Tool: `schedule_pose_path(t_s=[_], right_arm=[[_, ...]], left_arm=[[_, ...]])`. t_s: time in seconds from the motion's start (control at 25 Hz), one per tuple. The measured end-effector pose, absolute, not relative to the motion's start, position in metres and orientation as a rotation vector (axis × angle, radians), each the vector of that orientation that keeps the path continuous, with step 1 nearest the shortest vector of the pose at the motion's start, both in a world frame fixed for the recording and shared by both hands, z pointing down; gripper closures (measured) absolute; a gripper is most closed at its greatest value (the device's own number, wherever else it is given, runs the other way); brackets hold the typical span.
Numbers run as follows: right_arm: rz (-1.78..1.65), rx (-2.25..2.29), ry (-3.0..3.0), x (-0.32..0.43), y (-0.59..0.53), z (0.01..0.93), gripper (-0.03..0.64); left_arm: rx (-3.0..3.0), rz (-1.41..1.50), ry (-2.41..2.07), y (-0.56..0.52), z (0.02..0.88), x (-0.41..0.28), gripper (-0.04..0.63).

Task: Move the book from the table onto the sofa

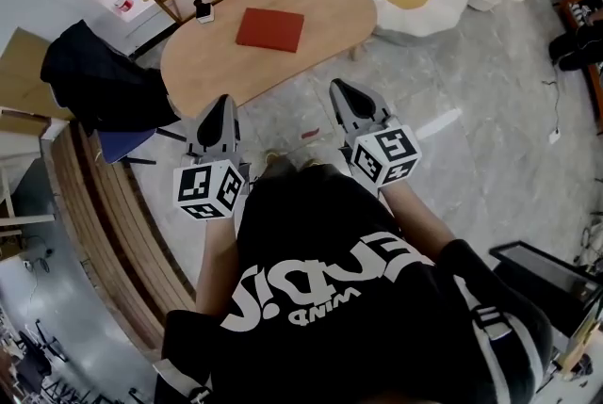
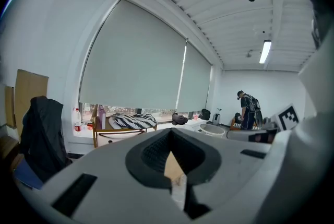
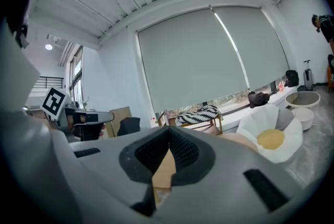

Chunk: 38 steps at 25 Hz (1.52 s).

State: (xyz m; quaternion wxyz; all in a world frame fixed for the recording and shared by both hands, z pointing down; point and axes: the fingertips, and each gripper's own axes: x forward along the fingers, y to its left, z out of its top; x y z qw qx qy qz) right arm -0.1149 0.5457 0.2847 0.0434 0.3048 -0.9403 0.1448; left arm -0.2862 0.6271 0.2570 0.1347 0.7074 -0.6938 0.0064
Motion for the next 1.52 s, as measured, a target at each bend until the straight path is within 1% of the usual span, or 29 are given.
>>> schedule_pose_path(t_s=[0.36,0.64,1.24,1.52], right_arm=[[0.461,0.932,-2.859,-0.133,0.512,0.298,0.615],[0.454,0.984,-2.828,-0.145,0.46,0.304,0.615],[0.488,1.05,-2.79,-0.227,0.34,0.301,0.615],[0.483,1.152,-2.753,-0.248,0.287,0.299,0.615]], left_arm=[[2.033,-0.011,-1.99,0.588,0.272,-0.301,0.588],[2.045,-0.026,-1.962,0.533,0.284,-0.321,0.588],[2.103,0.001,-1.884,0.396,0.276,-0.404,0.588],[2.187,0.047,-1.813,0.334,0.277,-0.425,0.588]])
